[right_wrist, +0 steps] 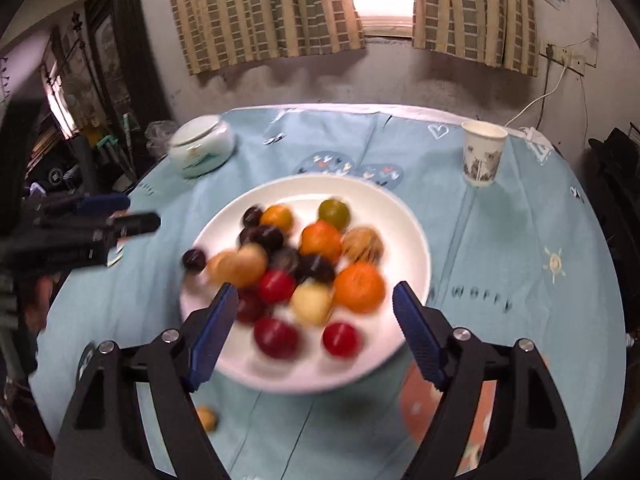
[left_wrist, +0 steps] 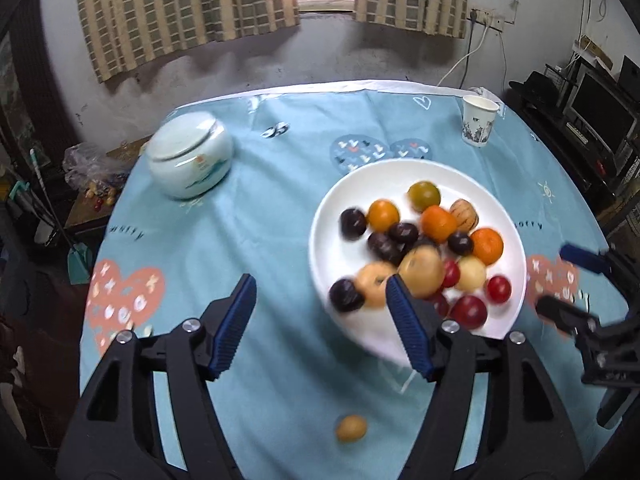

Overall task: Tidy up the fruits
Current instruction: 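Grasp a small yellow fruit with each gripper, then carry both yellow fruits to the white plate and open both grippers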

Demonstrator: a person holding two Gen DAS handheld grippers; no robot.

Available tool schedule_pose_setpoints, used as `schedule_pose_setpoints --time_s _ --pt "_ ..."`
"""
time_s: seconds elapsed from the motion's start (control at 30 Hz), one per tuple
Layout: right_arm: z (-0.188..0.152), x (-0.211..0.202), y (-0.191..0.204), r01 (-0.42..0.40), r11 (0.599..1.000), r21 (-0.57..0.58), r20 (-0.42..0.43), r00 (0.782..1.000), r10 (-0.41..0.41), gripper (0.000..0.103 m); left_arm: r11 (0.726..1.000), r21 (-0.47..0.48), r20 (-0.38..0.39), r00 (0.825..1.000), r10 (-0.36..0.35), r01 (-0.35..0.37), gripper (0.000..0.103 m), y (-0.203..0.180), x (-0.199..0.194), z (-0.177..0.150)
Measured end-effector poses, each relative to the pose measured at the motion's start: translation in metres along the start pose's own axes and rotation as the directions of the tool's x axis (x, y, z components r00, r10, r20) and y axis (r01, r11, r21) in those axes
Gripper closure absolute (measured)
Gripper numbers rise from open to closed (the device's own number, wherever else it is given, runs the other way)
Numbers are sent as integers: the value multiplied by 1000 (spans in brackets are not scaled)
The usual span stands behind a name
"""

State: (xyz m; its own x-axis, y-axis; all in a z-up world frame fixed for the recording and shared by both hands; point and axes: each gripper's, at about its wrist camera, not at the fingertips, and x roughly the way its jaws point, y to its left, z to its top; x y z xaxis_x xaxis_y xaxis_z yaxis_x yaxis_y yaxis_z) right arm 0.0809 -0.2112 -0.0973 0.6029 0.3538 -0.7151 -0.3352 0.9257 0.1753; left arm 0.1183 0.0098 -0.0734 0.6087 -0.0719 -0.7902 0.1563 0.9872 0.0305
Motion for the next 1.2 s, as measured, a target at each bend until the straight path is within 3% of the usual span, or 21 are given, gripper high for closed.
schedule_pose_setpoints --time_s 0.17,0.4,0.5,0.63,0.97,1.07,1.13,1.2 --pt "-73 10 49 -43 995 -87 -141 990 30 25 1000 -14 -76 997 5 -7 34 20 -13 -58" --pt "-83 42 79 -69 993 -92 -208 977 48 45 999 -30 -177 984 5 -11 34 25 -16 -115" --pt "-80 56 81 -59 994 -95 -234 972 36 55 999 -35 -186 983 5 -12 34 27 -17 -125" --pt "-79 62 84 -123 988 -93 -260 961 95 76 1000 -25 -204 979 -4 -2 34 20 -10 -128" --pt "-86 24 57 -147 989 31 -204 967 150 76 999 31 -241 970 -35 44 34 -15 38 -112" --pt "-88 20 55 -148 988 48 -202 967 154 76 998 39 -264 964 -41 53 47 -19 52 -112" --pt "-89 20 55 -146 988 54 -203 967 154 76 997 36 -278 959 -54 67 72 -20 56 -112" --pt "-91 18 55 -145 988 57 -206 966 154 76 995 46 -280 957 -69 85 77 -20 54 -110"
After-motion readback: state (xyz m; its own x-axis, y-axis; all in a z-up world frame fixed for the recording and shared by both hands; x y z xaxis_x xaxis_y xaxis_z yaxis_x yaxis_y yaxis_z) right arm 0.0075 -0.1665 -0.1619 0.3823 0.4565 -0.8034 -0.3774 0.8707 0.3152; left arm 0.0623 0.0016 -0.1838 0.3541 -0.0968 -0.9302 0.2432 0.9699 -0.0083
